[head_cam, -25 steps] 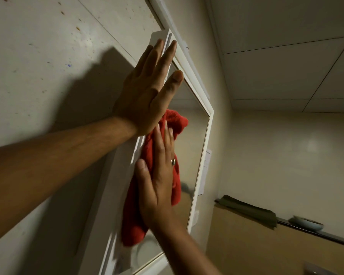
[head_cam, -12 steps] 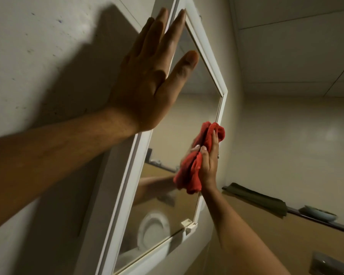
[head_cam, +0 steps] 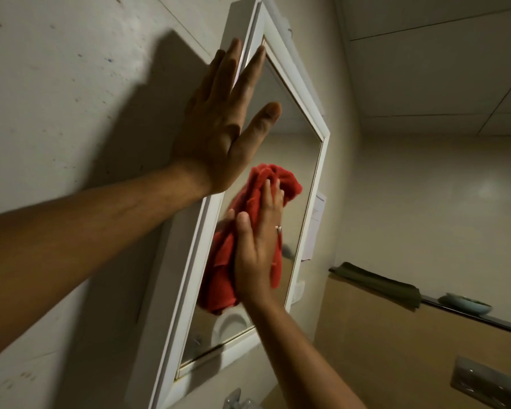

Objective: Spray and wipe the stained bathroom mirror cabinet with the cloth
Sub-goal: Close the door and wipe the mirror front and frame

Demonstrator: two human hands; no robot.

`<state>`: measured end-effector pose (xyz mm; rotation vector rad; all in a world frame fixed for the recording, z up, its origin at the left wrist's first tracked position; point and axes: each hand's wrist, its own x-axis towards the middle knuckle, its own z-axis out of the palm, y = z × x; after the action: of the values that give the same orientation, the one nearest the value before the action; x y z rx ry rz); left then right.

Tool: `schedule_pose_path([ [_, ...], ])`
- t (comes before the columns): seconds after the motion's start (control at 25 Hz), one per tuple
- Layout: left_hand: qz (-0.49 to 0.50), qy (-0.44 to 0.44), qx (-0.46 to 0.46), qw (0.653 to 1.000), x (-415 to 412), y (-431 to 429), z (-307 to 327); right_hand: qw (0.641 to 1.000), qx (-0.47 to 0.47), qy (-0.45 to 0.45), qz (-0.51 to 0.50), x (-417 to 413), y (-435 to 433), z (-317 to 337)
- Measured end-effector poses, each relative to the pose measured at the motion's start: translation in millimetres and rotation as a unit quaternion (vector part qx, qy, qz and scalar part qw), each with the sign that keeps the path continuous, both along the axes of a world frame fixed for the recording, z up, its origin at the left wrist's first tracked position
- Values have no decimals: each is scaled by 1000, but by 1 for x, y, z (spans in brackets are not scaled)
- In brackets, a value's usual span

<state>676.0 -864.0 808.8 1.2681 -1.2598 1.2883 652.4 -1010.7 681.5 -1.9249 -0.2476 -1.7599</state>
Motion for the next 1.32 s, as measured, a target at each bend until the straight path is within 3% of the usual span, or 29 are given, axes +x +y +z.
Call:
schedule_pose_path([
  [0.16, 34, 9, 7, 999, -9, 3, -10, 996, -91, -2, 9, -3, 42, -39],
  [0.36, 107, -40, 39, 993, -9, 0, -66, 987, -162, -16, 8, 8, -7, -58],
  [0.6, 123, -51, 31, 991, -6, -3, -67, 998, 53, 15, -31, 9, -146, -9],
  [0.68, 123, -53, 27, 991, -4, -4, -68, 996, 78, 18, -44, 11, -169, -6],
  [0.88, 117, -46, 24, 992, -5, -4, -66, 988, 146, 55, 9, 7, -132, -87],
  [0.96, 124, -44, 30, 991, -6, -3, -67, 985, 160, 64, 15, 4, -97, -83],
  [1.12, 124, -44, 37, 991, -8, 1, -65, 999, 34, 6, -8, 1, -5, -50],
  [1.32, 103, -21, 40, 994, -14, -2, -98, 997, -79, 17, 12, 0, 44, -116],
])
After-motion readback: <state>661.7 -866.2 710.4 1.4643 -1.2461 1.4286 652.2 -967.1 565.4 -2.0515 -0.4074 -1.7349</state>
